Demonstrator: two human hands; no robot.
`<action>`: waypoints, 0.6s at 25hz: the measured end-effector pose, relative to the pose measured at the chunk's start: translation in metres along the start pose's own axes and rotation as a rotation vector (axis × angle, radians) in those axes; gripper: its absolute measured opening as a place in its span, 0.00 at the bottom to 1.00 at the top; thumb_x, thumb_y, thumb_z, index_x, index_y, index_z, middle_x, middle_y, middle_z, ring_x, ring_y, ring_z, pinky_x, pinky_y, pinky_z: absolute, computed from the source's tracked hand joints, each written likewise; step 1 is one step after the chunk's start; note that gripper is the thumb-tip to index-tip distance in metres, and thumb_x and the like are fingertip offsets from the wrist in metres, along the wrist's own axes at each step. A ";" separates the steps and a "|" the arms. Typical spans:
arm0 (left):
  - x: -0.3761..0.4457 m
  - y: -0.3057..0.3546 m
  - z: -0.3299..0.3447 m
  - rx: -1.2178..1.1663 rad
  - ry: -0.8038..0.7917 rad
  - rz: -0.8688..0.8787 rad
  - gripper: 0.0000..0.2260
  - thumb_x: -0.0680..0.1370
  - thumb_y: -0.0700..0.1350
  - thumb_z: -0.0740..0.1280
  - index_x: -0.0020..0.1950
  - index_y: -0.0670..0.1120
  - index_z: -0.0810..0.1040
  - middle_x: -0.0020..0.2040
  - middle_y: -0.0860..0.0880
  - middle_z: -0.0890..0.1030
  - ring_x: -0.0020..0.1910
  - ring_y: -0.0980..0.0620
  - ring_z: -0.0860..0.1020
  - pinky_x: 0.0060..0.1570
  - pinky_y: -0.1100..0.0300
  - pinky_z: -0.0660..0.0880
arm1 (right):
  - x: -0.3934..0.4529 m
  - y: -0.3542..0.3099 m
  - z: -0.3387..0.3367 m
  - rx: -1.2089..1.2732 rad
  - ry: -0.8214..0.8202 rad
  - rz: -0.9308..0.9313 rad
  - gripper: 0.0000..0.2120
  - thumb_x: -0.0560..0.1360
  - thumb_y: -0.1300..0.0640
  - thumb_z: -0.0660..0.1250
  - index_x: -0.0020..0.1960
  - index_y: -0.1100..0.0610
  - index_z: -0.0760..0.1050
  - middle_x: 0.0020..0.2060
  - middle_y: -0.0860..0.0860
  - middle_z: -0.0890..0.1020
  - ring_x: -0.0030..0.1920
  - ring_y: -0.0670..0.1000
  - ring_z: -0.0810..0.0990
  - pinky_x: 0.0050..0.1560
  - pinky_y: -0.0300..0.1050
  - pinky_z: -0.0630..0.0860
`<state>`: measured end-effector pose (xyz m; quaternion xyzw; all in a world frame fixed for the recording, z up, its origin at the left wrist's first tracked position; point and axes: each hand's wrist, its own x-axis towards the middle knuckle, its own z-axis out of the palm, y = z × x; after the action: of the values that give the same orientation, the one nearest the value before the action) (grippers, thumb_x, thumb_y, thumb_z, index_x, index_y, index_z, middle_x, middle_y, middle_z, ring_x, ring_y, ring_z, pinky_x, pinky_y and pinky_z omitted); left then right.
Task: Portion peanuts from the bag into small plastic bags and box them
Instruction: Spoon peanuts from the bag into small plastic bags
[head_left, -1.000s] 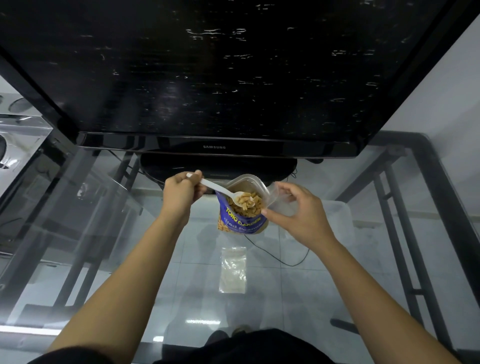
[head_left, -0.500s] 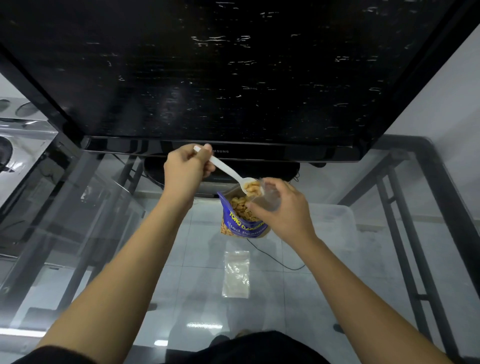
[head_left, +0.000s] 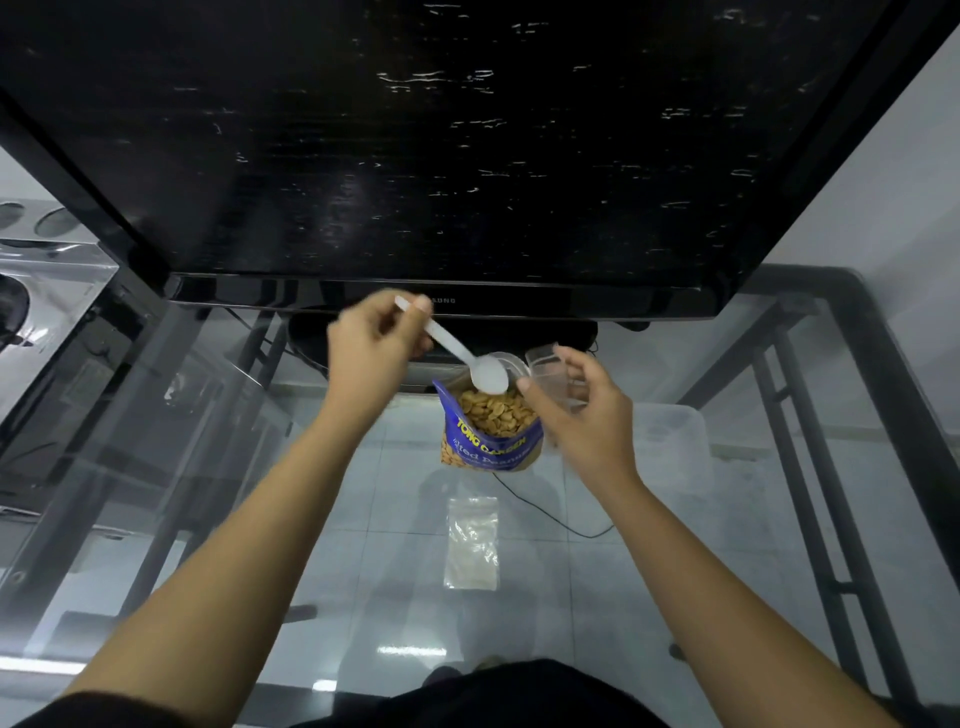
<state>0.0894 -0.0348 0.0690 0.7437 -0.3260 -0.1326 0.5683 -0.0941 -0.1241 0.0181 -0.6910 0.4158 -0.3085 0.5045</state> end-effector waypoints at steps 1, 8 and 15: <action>-0.006 -0.011 0.007 0.139 -0.124 0.054 0.07 0.77 0.46 0.65 0.39 0.49 0.79 0.28 0.55 0.78 0.28 0.61 0.75 0.32 0.67 0.72 | -0.001 0.004 -0.003 0.011 -0.017 0.026 0.24 0.68 0.48 0.74 0.61 0.50 0.73 0.49 0.43 0.79 0.51 0.41 0.77 0.43 0.29 0.75; -0.010 -0.027 0.023 0.336 -0.174 0.135 0.07 0.77 0.45 0.65 0.43 0.44 0.81 0.34 0.48 0.81 0.33 0.54 0.77 0.33 0.71 0.71 | -0.004 0.014 -0.008 -0.006 -0.135 0.083 0.26 0.67 0.43 0.71 0.63 0.49 0.71 0.52 0.48 0.81 0.52 0.47 0.80 0.47 0.47 0.81; -0.015 -0.035 0.034 0.371 -0.251 0.105 0.09 0.78 0.45 0.64 0.44 0.42 0.81 0.33 0.48 0.82 0.34 0.52 0.81 0.38 0.61 0.78 | -0.006 0.013 -0.009 0.015 -0.149 0.089 0.24 0.70 0.46 0.71 0.63 0.49 0.70 0.51 0.47 0.81 0.52 0.44 0.79 0.44 0.34 0.78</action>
<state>0.0703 -0.0458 0.0228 0.7952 -0.4511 -0.1323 0.3830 -0.1082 -0.1251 0.0081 -0.6890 0.4050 -0.2367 0.5525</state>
